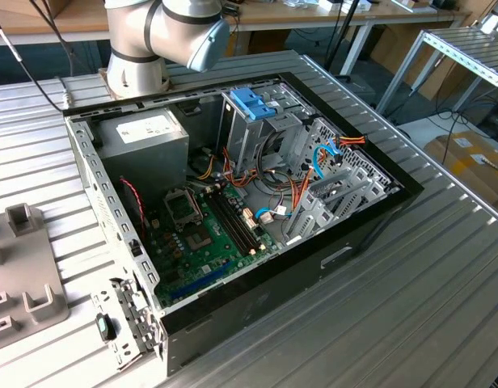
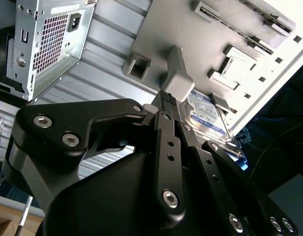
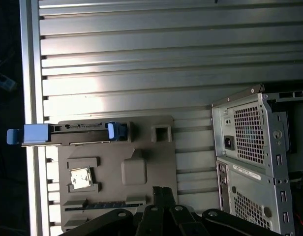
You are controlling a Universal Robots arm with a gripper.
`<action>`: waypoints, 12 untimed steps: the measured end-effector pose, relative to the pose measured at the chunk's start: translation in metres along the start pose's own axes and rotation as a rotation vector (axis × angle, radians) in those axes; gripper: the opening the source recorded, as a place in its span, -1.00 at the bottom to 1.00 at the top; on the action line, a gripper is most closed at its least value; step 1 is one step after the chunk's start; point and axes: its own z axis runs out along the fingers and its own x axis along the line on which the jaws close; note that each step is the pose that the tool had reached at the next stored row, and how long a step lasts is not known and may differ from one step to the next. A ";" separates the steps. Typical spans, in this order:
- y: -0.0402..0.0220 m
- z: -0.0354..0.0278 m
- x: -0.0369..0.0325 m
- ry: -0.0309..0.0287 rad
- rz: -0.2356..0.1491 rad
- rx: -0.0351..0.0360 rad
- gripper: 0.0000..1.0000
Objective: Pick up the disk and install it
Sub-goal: 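Reach for the disk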
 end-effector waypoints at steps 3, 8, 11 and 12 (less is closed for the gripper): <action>0.0000 0.0000 0.0002 0.0000 0.000 0.0000 -0.79; -0.0002 0.0000 0.0031 0.0001 0.000 0.0000 -0.79; -0.0005 0.0000 0.0061 0.0001 0.000 0.0000 -0.79; -0.0005 0.0001 0.0070 0.0000 0.000 0.0000 -0.79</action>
